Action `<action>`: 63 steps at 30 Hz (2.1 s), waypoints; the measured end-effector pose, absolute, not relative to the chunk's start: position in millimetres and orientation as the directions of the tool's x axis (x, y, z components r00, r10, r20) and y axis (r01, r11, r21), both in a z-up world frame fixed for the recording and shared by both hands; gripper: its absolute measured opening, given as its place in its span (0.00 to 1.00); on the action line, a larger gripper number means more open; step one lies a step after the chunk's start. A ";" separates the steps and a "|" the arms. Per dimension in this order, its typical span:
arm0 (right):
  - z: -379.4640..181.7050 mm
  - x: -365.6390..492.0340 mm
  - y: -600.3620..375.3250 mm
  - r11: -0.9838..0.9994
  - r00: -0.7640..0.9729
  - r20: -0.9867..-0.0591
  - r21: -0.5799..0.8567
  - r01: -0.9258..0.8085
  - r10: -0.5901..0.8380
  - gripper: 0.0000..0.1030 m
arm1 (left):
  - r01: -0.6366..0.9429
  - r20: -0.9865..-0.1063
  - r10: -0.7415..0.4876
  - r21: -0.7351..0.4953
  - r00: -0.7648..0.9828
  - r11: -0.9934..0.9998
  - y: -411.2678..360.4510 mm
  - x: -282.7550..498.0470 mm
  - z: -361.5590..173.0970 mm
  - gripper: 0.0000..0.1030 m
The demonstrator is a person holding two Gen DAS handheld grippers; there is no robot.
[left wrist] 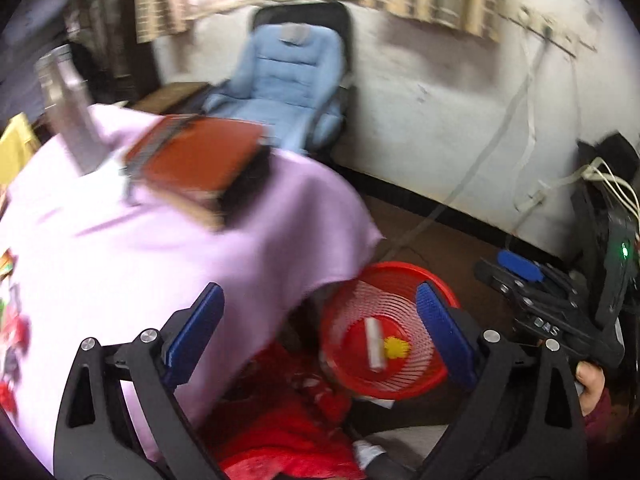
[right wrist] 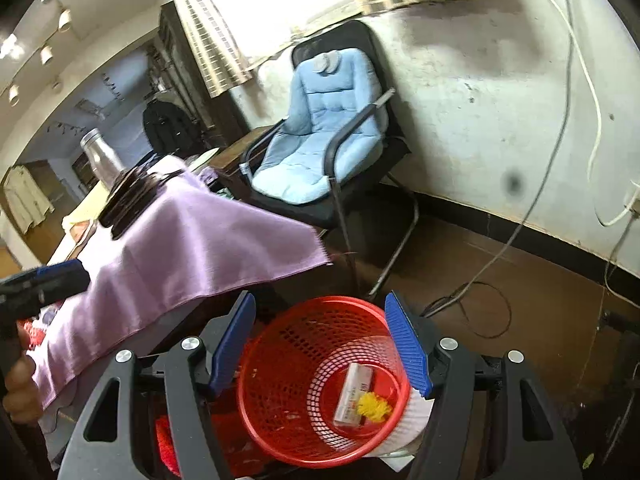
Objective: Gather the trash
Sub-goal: 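Open the right gripper and left gripper to drop both items into the wastebasket, then move both grippers back over the table toward the remaining trash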
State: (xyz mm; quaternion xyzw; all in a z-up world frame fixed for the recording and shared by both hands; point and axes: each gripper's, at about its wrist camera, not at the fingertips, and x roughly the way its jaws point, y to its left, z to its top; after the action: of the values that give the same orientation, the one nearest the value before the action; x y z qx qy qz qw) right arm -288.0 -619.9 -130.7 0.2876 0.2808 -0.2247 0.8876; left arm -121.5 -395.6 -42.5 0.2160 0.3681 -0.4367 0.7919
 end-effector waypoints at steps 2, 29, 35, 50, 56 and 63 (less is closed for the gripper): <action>-125.8 -283.4 -614.4 0.747 0.747 -0.625 0.381 0.544 -0.225 0.65 | 0.819 -0.762 -0.521 0.021 0.385 0.574 -375.8 -109.6 -35.5 0.91; -26.3 -117.5 -390.6 0.976 0.795 -0.600 0.213 0.043 0.096 0.79 | 0.147 -0.720 -0.208 -0.148 0.662 0.978 -17.4 31.1 -24.2 0.93; -19.2 -85.1 -353.4 0.980 0.775 -0.612 0.192 -0.049 0.159 0.80 | 0.116 -0.774 -0.179 -0.136 0.607 0.984 -0.5 66.8 -36.2 0.93; -7.3 -31.0 -297.5 0.960 0.736 -0.617 0.203 -0.194 0.279 0.80 | -0.028 -0.775 -0.046 -0.082 0.630 0.996 84.2 68.1 -42.4 0.93; -1.4 -1.0 -255.0 0.949 0.713 -0.628 0.167 -0.267 0.311 0.80 | 0.032 -0.769 -0.080 -0.077 0.634 0.997 76.2 61.3 -52.9 0.93; 3.0 40.8 -219.4 0.944 0.698 -0.640 0.155 -0.291 0.321 0.80 | 0.102 -0.734 -0.112 -0.058 0.670 0.993 68.4 53.2 -49.4 0.93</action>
State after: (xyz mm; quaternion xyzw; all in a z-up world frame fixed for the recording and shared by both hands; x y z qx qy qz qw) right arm 40.8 -219.4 3.0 0.0210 0.3514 0.1660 0.9211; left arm 53.2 68.4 -49.4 -0.0060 0.4021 -0.0587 0.9137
